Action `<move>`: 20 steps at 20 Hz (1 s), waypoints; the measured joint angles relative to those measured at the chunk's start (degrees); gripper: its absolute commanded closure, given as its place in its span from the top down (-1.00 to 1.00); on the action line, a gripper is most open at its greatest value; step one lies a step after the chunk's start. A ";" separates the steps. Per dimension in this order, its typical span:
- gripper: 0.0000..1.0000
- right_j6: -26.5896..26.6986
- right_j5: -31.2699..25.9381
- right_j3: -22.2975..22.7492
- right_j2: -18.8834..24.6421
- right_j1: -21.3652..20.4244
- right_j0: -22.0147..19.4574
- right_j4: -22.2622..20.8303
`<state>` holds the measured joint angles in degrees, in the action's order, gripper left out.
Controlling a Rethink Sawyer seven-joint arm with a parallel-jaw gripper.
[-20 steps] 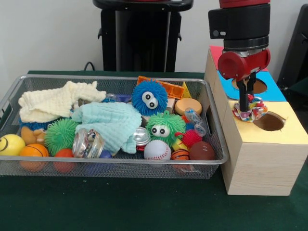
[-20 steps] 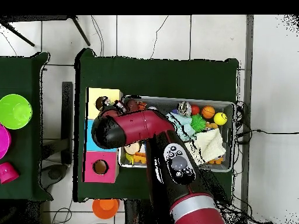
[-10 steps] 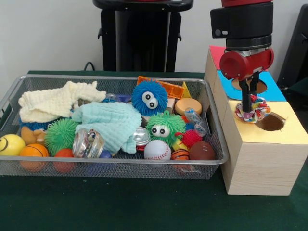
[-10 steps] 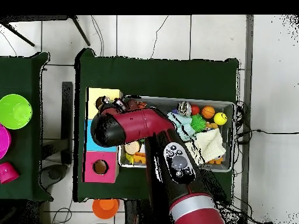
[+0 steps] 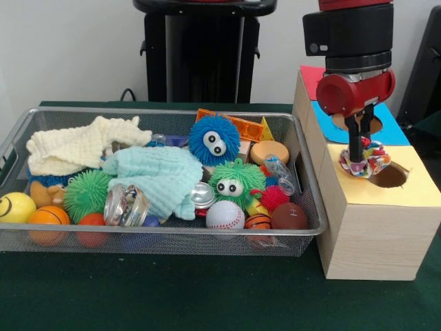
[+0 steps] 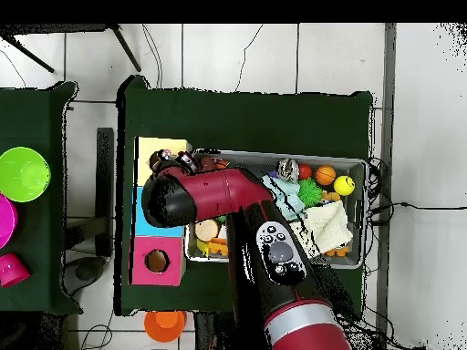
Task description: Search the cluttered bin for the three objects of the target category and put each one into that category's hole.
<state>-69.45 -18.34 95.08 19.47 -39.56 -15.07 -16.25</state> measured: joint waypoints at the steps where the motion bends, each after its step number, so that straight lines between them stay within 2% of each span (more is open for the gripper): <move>1: -1.00 0.00 0.00 -0.03 -0.01 0.09 0.02 0.12; 20: -1.00 0.00 0.49 -0.43 0.60 1.60 -0.18 1.96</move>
<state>-69.45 -17.85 94.64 20.07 -37.96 -15.25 -14.29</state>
